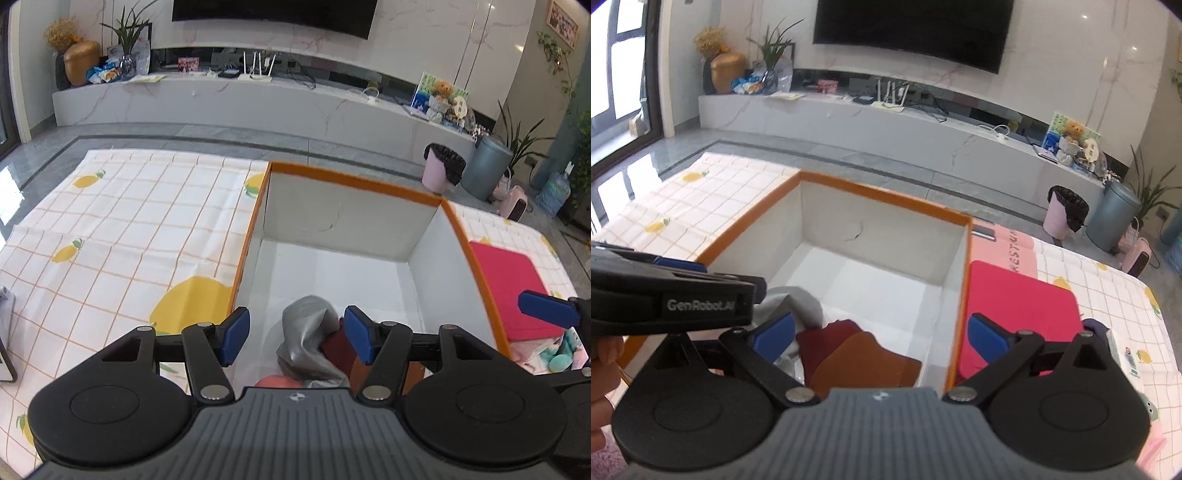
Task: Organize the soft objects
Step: 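Move both tools back toward the pile of soft items, then grasp the pink cloth with the right tool and lift it, then move the left tool toward the pink satin bundle while the right tool holds the pink cloth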
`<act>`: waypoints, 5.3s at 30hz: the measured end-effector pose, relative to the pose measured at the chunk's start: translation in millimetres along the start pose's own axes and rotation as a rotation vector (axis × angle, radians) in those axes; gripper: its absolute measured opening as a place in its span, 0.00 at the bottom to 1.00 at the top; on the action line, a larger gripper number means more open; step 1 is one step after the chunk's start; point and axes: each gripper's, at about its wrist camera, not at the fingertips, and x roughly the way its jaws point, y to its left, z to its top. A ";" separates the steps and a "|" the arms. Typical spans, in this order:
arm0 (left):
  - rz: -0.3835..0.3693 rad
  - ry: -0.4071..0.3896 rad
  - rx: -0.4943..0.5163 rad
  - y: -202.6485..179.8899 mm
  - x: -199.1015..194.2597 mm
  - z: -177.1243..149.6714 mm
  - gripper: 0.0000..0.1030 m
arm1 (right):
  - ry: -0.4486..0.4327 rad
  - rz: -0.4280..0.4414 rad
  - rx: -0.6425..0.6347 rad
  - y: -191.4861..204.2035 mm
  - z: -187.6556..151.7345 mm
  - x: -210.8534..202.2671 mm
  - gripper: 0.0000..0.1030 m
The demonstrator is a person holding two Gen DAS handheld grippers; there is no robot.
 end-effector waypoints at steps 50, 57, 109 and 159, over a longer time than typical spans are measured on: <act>-0.213 0.057 0.369 -320.3 42.3 -57.5 0.68 | 0.132 -0.366 0.375 -318.3 -125.2 -66.8 0.94; -0.183 0.109 0.365 -323.6 71.1 -73.3 0.67 | 0.278 -0.363 0.438 -339.6 -153.5 -22.5 0.93; 0.125 0.024 0.332 -335.7 115.3 -109.3 0.09 | 0.442 -0.209 0.445 -334.1 -172.1 31.1 0.28; -0.063 -0.096 0.127 -284.3 77.9 -146.2 0.19 | 0.443 -0.197 0.443 -335.0 -175.2 28.2 0.33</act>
